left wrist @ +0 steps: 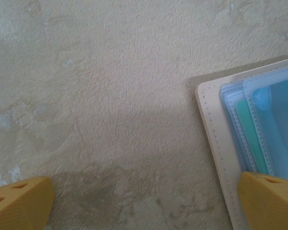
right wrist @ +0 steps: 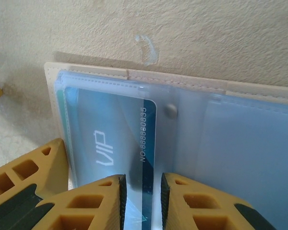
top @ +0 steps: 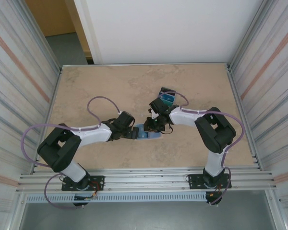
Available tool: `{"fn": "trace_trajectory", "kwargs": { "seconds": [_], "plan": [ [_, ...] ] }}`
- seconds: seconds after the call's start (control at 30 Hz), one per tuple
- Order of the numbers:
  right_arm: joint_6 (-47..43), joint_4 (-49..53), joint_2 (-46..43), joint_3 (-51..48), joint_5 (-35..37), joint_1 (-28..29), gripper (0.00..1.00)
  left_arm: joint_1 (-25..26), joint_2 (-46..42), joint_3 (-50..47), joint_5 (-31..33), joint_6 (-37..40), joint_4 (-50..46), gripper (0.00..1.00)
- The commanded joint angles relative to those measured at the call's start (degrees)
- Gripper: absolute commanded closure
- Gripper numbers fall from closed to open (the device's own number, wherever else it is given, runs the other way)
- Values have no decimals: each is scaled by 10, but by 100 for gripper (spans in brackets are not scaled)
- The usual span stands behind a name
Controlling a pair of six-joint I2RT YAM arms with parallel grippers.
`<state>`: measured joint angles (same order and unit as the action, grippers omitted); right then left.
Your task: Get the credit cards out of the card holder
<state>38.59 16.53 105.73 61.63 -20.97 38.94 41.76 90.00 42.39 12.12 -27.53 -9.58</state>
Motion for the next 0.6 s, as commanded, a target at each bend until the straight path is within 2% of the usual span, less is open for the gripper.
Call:
{"fn": "trace_trajectory", "kwargs": {
  "seconds": [0.0,0.37,0.57],
  "plan": [
    [15,-15,10,-16,-19,-6,73,6,8,10,13,10,-18,1],
    [65,-144,5,-66,-118,-24,76,9,6,10,24,11,-32,1],
    [74,-184,-4,-83,-147,-33,77,10,6,9,26,11,-36,1]
  ]
}}
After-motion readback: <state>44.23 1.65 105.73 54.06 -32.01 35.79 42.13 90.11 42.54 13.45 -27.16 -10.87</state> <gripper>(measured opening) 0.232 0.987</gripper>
